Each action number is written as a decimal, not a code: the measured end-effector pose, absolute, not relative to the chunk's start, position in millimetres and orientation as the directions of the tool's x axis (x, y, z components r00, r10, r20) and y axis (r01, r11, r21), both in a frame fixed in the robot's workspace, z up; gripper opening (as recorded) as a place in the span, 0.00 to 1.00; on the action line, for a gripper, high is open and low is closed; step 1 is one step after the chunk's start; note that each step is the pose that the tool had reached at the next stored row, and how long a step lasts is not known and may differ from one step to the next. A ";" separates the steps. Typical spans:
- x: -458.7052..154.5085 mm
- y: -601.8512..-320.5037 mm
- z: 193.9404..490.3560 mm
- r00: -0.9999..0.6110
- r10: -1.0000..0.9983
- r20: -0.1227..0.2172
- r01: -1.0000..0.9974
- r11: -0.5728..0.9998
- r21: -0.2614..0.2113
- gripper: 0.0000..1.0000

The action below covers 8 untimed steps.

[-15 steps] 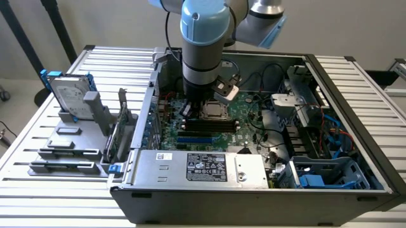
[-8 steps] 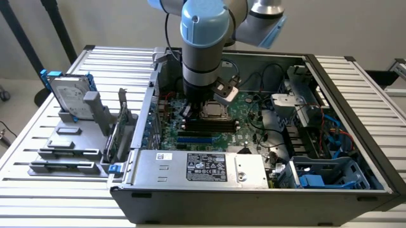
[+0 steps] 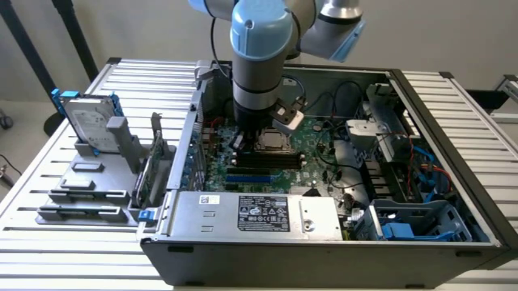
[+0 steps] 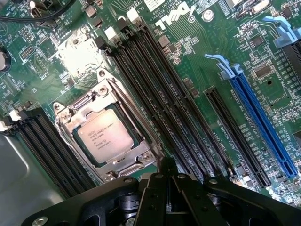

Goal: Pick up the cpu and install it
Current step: 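Install the first cpu locking lever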

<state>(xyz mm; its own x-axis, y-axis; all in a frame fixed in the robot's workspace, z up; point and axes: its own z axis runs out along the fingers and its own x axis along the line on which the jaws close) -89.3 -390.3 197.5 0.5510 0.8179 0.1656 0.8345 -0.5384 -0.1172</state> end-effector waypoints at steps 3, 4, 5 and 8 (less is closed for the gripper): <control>-89.5 -390.2 199.9 0.552 0.818 0.160 0.834 -0.539 -0.119 0.11; -89.4 -390.1 201.7 0.552 0.818 0.159 0.834 -0.539 -0.120 0.11; -89.4 -390.0 204.2 0.552 0.819 0.158 0.834 -0.539 -0.120 0.11; -89.3 -386.6 213.1 0.553 0.819 0.156 0.833 -0.539 -0.123 0.11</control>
